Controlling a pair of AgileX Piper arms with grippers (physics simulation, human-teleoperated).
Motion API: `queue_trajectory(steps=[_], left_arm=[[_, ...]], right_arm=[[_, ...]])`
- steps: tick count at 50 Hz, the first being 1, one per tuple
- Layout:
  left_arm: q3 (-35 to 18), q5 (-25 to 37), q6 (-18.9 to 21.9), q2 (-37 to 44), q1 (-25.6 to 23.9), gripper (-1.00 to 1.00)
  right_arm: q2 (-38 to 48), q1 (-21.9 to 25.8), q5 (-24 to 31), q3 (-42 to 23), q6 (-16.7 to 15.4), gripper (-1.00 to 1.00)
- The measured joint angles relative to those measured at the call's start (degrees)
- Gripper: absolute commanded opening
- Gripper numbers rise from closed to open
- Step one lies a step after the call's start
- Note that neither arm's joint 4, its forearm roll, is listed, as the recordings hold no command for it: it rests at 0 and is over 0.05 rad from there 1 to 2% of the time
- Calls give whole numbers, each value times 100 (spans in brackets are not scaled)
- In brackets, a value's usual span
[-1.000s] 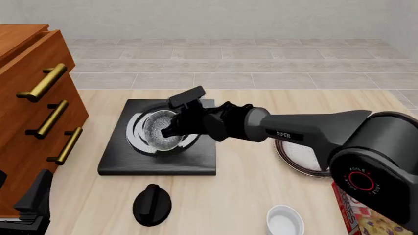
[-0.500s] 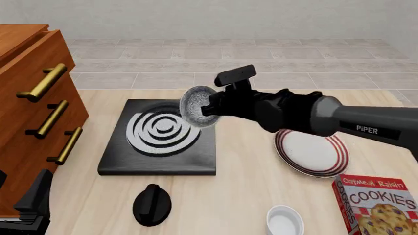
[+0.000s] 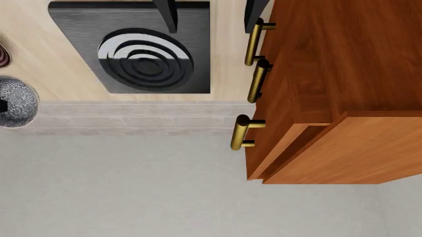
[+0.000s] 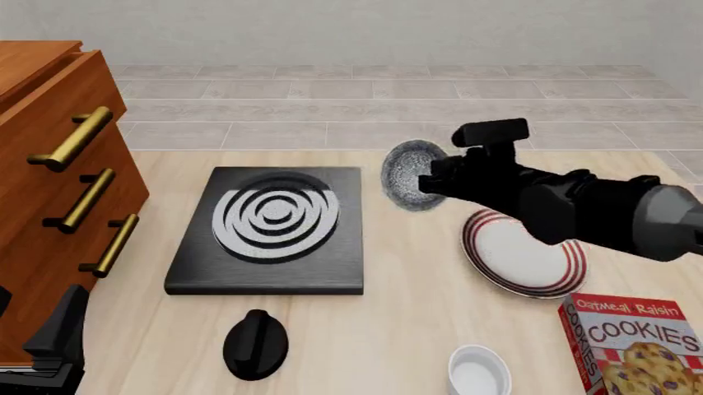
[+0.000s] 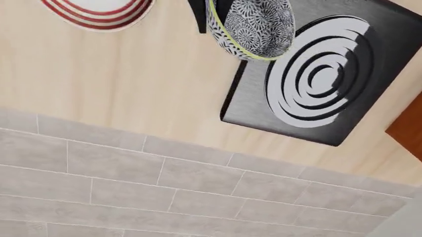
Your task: Pick the akita bowl on the stove and place it on the plate.
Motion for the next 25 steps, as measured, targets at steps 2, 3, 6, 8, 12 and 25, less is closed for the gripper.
queue_trajectory(steps=[2, 3, 6, 8, 12, 25], left_arm=[[0, 0, 0, 0, 0, 100], [0, 0, 0, 0, 0, 100], [0, 0, 0, 0, 0, 100], [0, 0, 0, 0, 0, 100], [0, 0, 0, 0, 0, 100], [0, 0, 0, 0, 0, 100]], right_arm=[[-79, -86, -44, 132, 6, -100], [-117, -128, -64, 197, 10, -100], [-226, -255, -134, 394, 23, -100], [-291, -335, -181, 523, 31, -100], [-413, -486, -266, 769, 58, -100], [-751, -961, -399, 1318, 118, -100]])
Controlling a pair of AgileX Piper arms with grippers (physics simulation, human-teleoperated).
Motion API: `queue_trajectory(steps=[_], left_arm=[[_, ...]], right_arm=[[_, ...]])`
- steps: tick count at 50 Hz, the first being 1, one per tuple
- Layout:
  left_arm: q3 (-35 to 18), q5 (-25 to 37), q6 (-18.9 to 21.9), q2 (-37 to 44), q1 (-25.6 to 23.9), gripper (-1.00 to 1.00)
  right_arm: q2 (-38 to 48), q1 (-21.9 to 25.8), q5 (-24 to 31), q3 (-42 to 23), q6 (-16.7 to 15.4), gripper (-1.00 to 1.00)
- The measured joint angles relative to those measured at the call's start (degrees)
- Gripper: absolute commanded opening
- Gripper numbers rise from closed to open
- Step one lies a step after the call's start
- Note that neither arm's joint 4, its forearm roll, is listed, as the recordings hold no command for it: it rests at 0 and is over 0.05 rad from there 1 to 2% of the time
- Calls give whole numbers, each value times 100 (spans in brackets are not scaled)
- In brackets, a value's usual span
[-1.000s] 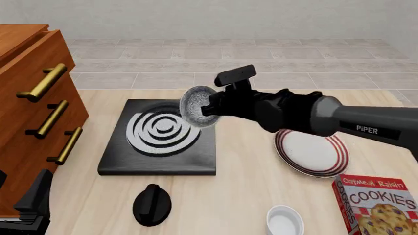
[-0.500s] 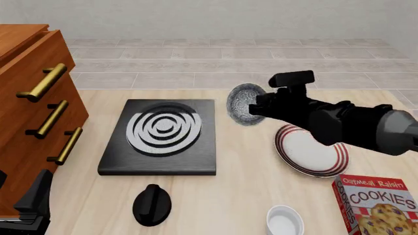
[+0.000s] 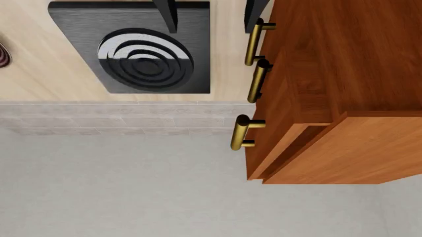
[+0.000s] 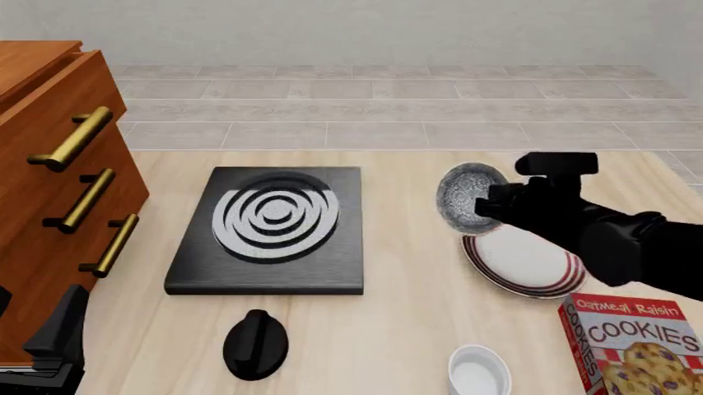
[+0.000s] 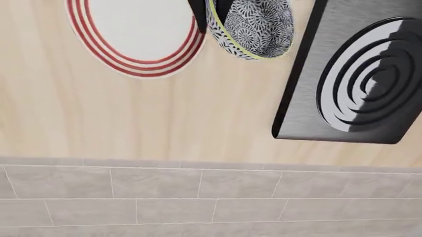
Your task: Pick the akita bowl on the stove and place it on the plate.
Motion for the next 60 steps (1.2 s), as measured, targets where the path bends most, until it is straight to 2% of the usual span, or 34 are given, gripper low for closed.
queue_trajectory(steps=[24, 44, 60], left_arm=[[0, 0, 0, 0, 0, 100], [0, 0, 0, 0, 0, 100], [0, 0, 0, 0, 0, 100]], right_arm=[[129, -856, -313, 466, -113, -100], [605, -1256, -233, 134, -372, -100], [1056, -1462, -400, 68, -509, -100]])
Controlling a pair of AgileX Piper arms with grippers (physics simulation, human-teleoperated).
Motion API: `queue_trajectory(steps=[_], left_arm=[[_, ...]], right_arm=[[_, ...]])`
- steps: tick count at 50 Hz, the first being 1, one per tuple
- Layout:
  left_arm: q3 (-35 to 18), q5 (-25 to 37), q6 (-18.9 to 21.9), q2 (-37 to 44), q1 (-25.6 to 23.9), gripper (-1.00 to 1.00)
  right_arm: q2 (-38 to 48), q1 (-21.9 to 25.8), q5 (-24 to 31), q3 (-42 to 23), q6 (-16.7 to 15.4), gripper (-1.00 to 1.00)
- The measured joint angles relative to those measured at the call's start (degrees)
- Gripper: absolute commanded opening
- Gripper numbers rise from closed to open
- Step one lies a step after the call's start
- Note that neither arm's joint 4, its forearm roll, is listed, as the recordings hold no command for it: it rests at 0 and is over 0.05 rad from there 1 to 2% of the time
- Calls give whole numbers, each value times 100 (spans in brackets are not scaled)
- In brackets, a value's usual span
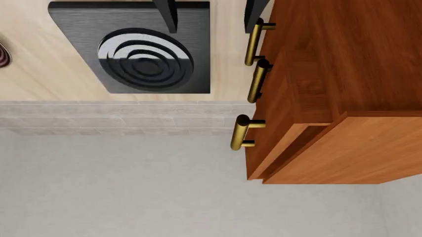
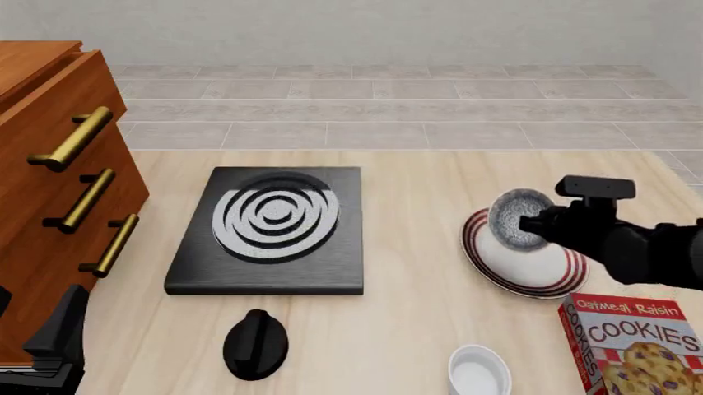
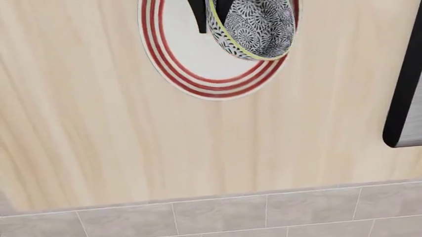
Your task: Pick the akita bowl on the stove and place it on the plate.
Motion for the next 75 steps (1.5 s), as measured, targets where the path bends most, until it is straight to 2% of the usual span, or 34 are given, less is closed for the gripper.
queue_trajectory(steps=[29, 43, 44, 58, 75], left_arm=[[0, 0, 0, 0, 0, 100], [0, 0, 0, 0, 0, 100], [0, 0, 0, 0, 0, 100], [0, 0, 0, 0, 0, 100], [0, 0, 0, 0, 0, 100]], right_arm=[[779, -45, -318, -47, -197, -100], [847, -77, -365, -62, -321, -100], [851, -77, -371, -62, -326, 100], [805, -116, -416, -23, -293, 100], [287, -198, -213, -25, -328, 100]])
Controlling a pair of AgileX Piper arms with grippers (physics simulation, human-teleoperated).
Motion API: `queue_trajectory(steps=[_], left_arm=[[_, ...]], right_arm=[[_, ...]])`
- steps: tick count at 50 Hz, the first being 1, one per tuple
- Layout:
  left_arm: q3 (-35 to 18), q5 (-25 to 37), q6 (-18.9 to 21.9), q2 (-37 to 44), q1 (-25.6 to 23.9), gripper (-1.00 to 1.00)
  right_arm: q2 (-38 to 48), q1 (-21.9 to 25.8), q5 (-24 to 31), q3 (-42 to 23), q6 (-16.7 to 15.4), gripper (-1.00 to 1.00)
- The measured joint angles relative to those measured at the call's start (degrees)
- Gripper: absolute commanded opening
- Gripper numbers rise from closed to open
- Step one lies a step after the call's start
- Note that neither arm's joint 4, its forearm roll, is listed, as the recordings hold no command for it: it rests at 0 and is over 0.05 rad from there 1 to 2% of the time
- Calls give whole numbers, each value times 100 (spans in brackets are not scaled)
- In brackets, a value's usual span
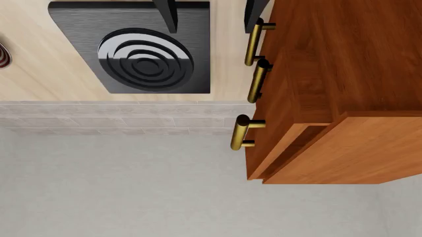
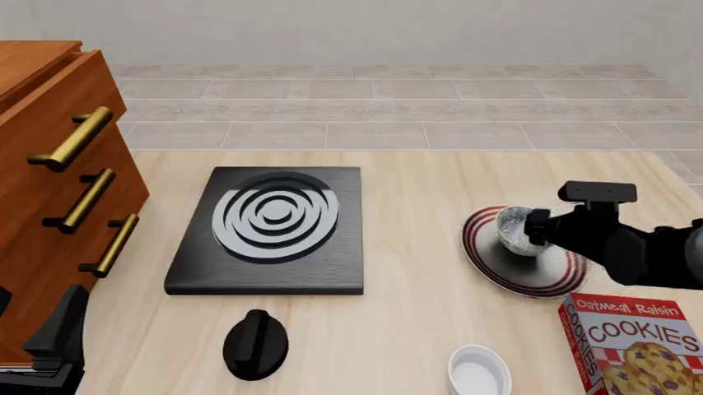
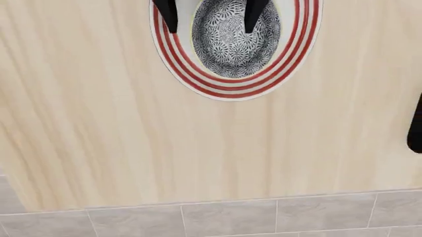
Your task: Pick the akita bowl on the stove and place it on the plate.
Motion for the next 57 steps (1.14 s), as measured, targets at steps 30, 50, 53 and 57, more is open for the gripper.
queue_trajectory(steps=[30, 50, 53, 57], left_arm=[[0, 0, 0, 0, 0, 100], [0, 0, 0, 0, 0, 100], [0, 0, 0, 0, 0, 100], [0, 0, 0, 0, 0, 100]], right_arm=[[-1518, 234, 551, 56, 5, 100], [-2790, 433, 1378, -22, -101, 100], [-2995, 471, 1542, -66, -119, 100], [-3247, 529, 1754, -132, -137, 100]])
